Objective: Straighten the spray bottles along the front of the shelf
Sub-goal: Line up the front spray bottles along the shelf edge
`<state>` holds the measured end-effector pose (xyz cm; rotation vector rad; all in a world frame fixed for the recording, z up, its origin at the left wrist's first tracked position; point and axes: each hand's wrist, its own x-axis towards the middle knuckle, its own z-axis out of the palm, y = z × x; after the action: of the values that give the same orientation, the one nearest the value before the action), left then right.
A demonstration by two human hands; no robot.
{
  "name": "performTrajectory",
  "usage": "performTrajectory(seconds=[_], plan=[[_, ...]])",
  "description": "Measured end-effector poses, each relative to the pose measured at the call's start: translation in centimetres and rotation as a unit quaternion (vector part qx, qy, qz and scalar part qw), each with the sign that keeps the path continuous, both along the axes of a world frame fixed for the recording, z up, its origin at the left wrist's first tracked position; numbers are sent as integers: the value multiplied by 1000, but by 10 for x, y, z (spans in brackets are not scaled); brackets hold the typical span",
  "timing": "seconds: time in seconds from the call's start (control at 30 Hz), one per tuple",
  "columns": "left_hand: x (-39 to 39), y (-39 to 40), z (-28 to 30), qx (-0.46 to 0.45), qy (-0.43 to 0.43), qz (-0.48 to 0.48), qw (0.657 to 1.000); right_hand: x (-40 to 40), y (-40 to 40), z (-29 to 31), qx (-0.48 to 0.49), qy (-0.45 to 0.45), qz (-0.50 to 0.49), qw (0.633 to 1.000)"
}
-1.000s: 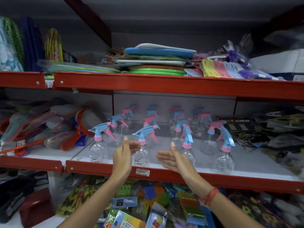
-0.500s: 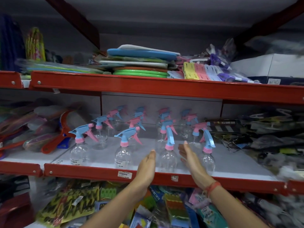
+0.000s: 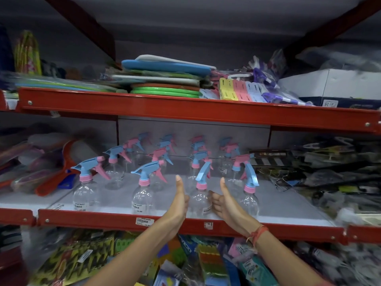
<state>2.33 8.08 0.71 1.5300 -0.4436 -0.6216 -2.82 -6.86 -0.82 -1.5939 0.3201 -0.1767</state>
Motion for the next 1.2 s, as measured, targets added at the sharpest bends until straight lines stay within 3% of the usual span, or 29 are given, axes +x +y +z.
performTrajectory(seconds=[0.37,0.8,0.9,1.03,1.2], plan=[[24,0,-11,-17,-12,-34,999,-22,1,-5,22,-3,21,1000],[32,2,-22,-20,-48,-27,998,-24,11,-3,-59,10,1,998],[20,7,-28,-41,-107,60,992,-32,6,-6,-93,-31,-26,995],[-5,12,-30,-110,-177,181,961,-60,-3,-3,-93,-151,-87,980],[-29,-9,-17,-146,-174,83,970,-94,-31,1,-83,-263,-265,924]])
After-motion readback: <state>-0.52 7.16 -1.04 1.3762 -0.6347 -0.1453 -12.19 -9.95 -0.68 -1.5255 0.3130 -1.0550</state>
